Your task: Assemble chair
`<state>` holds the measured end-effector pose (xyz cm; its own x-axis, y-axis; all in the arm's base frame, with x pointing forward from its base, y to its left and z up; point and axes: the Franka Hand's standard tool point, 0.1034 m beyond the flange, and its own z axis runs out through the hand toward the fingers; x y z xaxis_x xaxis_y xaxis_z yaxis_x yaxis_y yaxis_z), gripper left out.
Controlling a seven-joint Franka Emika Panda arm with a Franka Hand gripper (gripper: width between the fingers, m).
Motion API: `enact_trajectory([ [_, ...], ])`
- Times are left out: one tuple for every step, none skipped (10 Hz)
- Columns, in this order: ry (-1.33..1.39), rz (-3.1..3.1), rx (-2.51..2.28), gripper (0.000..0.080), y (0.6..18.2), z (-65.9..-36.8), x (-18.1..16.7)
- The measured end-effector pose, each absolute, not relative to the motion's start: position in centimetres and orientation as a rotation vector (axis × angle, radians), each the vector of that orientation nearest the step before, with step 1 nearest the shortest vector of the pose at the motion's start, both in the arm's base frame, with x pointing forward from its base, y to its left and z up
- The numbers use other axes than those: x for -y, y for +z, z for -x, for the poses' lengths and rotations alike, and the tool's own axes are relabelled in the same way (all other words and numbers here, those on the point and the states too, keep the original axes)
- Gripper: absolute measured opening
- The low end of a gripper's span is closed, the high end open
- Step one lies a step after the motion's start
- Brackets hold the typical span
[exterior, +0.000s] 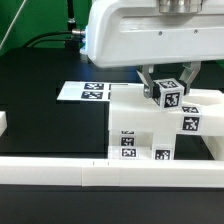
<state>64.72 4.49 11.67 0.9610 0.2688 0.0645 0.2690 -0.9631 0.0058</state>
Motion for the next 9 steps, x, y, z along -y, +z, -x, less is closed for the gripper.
enact_trajectory([
  [-0.101,3.112,0.387,0.0284,11.67,-64.72,-4.50],
  [-0.101,3.112,0.390,0.0284,11.67,-64.72,-4.49],
  [-0.102,3.113,0.367,0.0284,11.67,-64.72,-4.51],
  [-0.101,3.121,0.258,0.0284,11.67,-64.72,-4.53],
  [-0.101,3.126,0.130,0.0284,11.67,-64.72,-4.57],
  [-0.114,3.124,-0.027,0.0284,11.71,-64.79,-4.77],
  [-0.144,3.106,-0.225,0.0284,11.76,-64.87,-4.94],
  [-0.191,3.078,-0.385,0.0284,11.75,-64.90,-4.90],
  [-0.236,3.042,-0.507,0.0284,11.73,-64.99,-4.76],
])
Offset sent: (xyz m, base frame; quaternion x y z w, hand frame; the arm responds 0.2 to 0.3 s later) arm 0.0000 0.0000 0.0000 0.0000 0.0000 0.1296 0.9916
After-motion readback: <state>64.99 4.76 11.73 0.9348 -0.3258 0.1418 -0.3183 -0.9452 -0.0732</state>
